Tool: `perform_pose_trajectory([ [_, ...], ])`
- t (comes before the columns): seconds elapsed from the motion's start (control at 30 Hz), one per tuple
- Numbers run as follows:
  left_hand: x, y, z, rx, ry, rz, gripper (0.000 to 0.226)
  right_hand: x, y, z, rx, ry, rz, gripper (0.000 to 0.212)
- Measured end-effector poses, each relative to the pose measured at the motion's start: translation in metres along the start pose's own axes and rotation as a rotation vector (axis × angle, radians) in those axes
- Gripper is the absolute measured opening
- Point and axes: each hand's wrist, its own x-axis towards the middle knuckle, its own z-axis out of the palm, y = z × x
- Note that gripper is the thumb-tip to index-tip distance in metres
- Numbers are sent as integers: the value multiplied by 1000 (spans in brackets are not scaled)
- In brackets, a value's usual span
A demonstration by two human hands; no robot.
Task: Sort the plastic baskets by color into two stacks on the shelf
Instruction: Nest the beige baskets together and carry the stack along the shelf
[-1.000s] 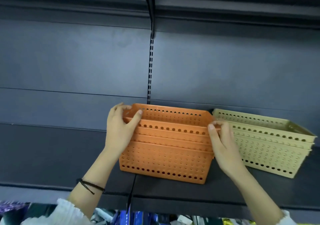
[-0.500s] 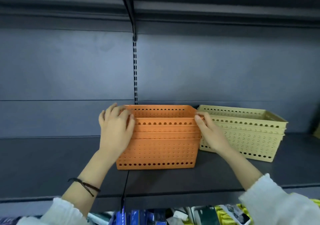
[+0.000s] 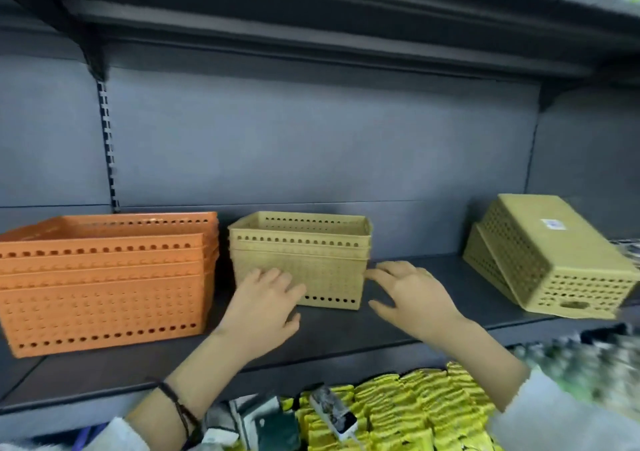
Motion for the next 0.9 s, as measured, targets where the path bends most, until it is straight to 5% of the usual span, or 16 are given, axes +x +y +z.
perform_pose_trajectory([
  [0.53,160,234,10,-376,81,-8,50,-109,255,8,-35,101,187,56],
  [0.9,291,339,12,-756,166,63,95,-113,381,26,-33,280,355,90],
])
